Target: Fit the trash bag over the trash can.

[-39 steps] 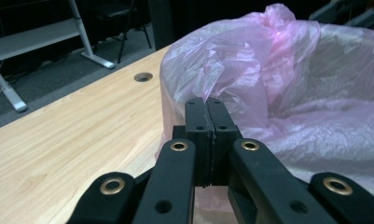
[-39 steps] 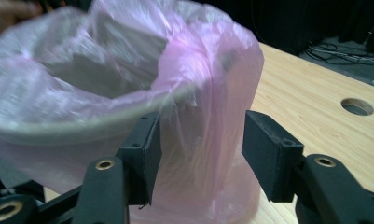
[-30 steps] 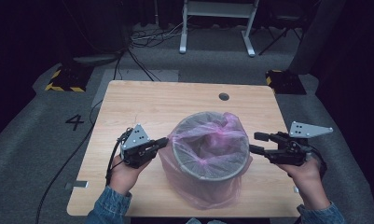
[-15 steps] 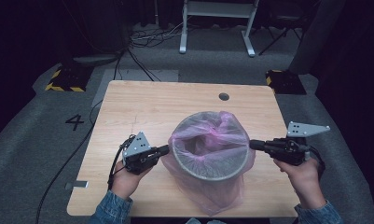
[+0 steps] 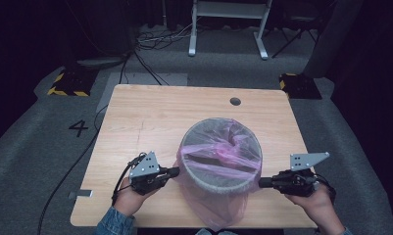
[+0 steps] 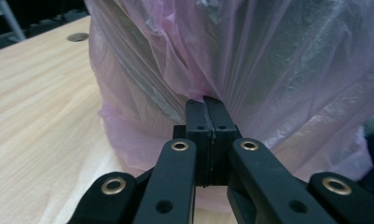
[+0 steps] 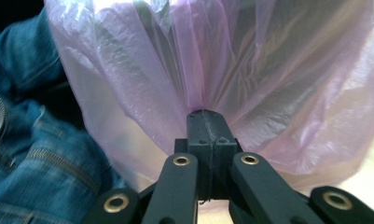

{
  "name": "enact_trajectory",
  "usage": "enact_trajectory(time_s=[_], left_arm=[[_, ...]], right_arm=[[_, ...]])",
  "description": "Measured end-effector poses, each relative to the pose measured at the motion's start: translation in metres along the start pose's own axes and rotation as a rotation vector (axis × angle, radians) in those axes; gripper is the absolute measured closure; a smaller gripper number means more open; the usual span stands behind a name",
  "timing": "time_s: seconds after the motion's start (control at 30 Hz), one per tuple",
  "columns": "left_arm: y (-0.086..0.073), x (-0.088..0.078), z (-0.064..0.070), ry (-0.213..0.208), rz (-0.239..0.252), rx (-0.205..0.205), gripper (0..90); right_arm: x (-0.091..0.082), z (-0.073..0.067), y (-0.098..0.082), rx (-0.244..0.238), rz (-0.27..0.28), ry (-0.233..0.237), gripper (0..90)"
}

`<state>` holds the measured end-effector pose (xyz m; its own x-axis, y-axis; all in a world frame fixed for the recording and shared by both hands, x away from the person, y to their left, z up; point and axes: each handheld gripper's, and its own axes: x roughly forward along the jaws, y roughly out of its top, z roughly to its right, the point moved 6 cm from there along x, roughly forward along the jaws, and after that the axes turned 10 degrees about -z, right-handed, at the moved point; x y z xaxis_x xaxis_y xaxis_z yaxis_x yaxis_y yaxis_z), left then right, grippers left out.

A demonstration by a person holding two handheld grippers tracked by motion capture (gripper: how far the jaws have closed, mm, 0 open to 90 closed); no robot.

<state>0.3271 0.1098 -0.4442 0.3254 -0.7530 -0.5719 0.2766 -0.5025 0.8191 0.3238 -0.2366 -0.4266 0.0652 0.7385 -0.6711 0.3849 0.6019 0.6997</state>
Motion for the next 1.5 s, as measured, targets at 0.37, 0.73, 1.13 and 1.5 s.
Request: enact_trajectory(time_s=[0.37, 0.73, 1.13, 1.5], left_arm=[[-0.020, 0.018, -0.018, 0.088, -0.109, -0.043, 89.6], [-0.005, 0.003, -0.032, 0.184, -0.014, -0.082, 89.6], [0.000, 0.016, -0.088, 0.394, -0.012, -0.188, 67.5], [-0.009, -0.015, -0.037, 0.311, -0.006, -0.157, 43.8]], right_arm=[[0.036, 0.018, -0.018, 0.009, -0.148, -0.059, 90.0], [0.048, 0.006, -0.032, -0.026, -0.231, 0.025, 69.5], [-0.027, 0.035, 0.013, -0.002, 0.035, -0.175, 52.2], [-0.038, 0.067, 0.081, -0.002, 0.167, -0.347, 47.1]])
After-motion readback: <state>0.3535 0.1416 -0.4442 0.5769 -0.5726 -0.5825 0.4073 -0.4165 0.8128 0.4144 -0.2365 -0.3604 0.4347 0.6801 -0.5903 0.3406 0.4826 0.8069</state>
